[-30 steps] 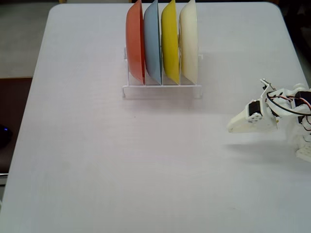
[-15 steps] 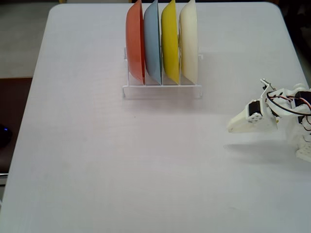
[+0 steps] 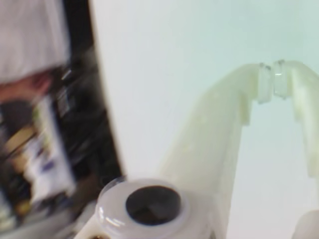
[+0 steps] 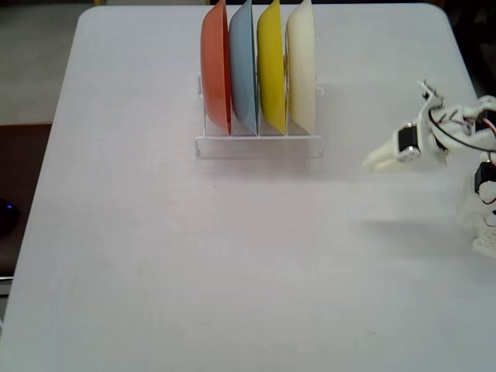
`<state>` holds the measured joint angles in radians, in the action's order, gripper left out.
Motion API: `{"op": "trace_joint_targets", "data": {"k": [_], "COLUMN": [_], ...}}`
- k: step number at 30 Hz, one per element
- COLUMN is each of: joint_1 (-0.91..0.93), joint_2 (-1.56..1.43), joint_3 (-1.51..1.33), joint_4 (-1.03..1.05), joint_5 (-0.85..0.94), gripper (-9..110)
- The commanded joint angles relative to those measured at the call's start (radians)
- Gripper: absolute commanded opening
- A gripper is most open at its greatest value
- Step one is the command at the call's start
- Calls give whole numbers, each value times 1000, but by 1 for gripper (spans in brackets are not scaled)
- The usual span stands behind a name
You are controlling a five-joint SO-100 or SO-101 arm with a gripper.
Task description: Please take one of the plates.
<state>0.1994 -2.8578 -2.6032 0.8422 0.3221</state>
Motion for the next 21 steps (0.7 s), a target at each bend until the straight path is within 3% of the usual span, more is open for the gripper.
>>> {"op": "trace_joint_targets", "data": {"k": [1,9,13,18,21], "joint_1": [46,106,129,169,207], "joint_2": [101,170,224,313,382], "joint_3": [179,331,433,548,612], "joint_4": [-6,-32,43,63,64], "joint_5": [114,287,503,612,663], "gripper": [-1,0,0,0,4]}}
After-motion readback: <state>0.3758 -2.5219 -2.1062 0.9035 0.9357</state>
